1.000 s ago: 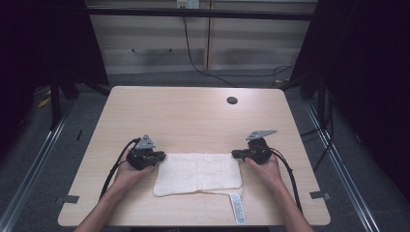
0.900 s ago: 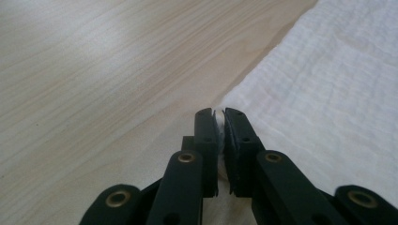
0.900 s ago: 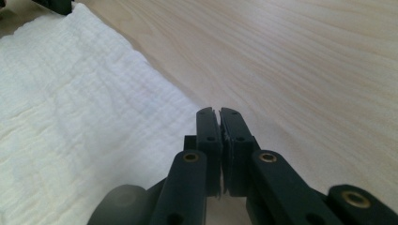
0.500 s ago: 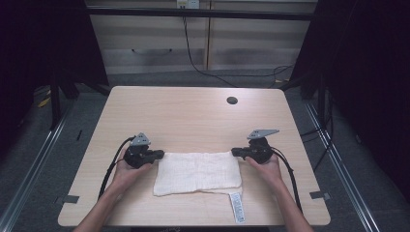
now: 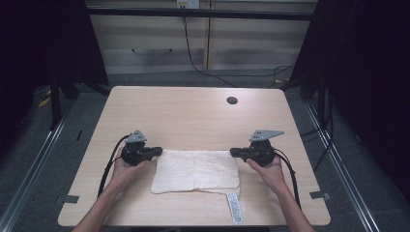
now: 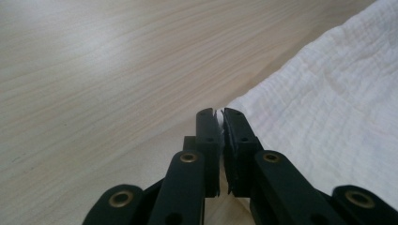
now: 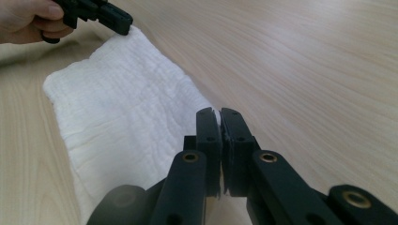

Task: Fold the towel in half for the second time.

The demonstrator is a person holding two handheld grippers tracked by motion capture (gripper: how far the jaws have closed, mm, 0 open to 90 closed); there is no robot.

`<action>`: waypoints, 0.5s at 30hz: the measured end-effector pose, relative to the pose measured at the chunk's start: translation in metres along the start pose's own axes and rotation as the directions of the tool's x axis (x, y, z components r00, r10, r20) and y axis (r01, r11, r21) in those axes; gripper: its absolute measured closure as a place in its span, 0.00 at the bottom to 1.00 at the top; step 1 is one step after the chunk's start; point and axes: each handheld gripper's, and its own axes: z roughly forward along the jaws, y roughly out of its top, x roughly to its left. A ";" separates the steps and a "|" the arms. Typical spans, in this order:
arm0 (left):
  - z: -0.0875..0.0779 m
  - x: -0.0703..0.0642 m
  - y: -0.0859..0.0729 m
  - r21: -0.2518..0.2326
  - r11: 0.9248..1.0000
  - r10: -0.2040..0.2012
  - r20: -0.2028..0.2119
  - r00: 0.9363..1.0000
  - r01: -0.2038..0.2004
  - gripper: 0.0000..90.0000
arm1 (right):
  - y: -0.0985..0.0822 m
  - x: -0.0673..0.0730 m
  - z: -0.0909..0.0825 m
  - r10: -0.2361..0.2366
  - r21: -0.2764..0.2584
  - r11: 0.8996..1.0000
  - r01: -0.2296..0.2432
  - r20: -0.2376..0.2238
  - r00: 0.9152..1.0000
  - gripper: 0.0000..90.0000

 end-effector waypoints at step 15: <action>-0.007 0.007 0.025 -0.095 0.994 -0.049 -0.009 0.999 0.048 0.96 | 0.040 -0.015 -0.011 -0.037 -0.015 0.999 0.038 0.051 0.998 0.98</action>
